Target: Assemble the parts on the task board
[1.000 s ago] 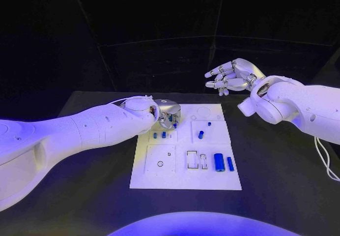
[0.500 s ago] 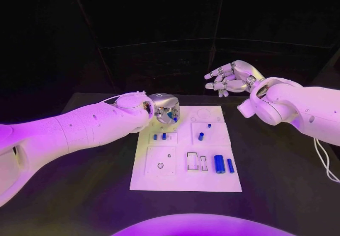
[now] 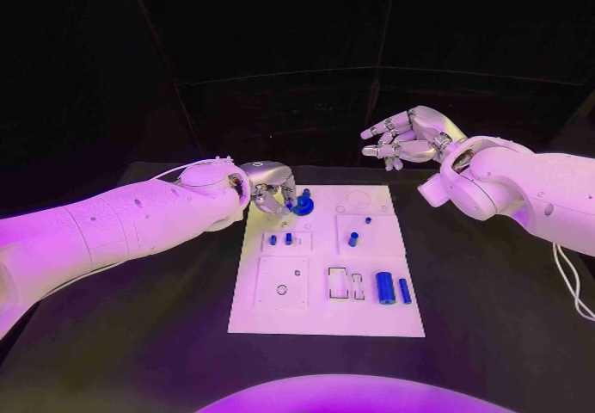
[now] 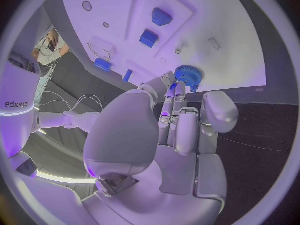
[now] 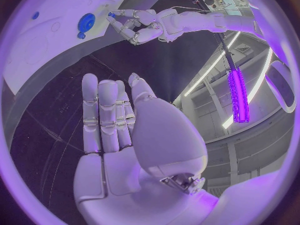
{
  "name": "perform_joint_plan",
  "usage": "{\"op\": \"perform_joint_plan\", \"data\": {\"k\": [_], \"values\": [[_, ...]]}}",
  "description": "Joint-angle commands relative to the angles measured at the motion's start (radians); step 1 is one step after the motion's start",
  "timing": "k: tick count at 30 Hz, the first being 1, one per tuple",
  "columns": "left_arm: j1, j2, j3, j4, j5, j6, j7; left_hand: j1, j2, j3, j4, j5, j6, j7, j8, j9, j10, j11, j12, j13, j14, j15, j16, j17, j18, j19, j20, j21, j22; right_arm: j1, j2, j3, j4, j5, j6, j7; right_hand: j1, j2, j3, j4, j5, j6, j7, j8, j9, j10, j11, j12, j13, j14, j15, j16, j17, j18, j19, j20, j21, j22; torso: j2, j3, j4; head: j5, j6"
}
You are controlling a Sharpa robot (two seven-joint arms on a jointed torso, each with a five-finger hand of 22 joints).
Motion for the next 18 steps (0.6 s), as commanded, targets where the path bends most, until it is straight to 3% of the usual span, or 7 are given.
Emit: {"op": "perform_joint_plan", "data": {"k": [1, 18], "values": [[-0.004, -0.002, 0.0, -0.004, 0.023, 0.039, -0.01, -0.014, 0.0, 0.005, 0.001, 0.003, 0.008, -0.002, -0.006, 0.0, 0.009, 0.0, -0.006, -0.001, 0.029, -0.005, 0.005, -0.002, -0.017, 0.006, -0.003, 0.004, 0.001, 0.002, 0.001, 0.001, 0.001, -0.001, 0.002, 0.01, 0.001, 0.002, 0.006, 0.0, 0.006, -0.008, -0.002, 0.003, -0.001, -0.007, 0.003, 0.003, -0.002, 0.006, 0.002, -0.004, 0.001, 0.007, 0.009, 0.0, -0.004, 0.0, 0.001, -0.0001, -0.001, 0.0, 0.0], [-0.021, 0.006, -0.001, -0.028, 0.026, 0.076, -0.007, -0.019, -0.002, 0.006, 0.001, 0.003, 0.008, -0.002, -0.007, -0.001, 0.01, 0.0, -0.009, -0.001, 0.028, -0.005, 0.004, -0.003, -0.016, 0.005, -0.003, 0.003, 0.0, 0.002, 0.003, 0.001, 0.0, -0.001, 0.003, 0.01, 0.001, 0.002, 0.006, 0.0, 0.006, -0.008, -0.002, 0.003, -0.001, -0.007, 0.003, 0.003, -0.002, 0.006, 0.002, -0.004, 0.001, 0.007, 0.009, 0.0, -0.004, 0.0, 0.001, 0.0007, -0.0016, 0.003, -0.006]]}}
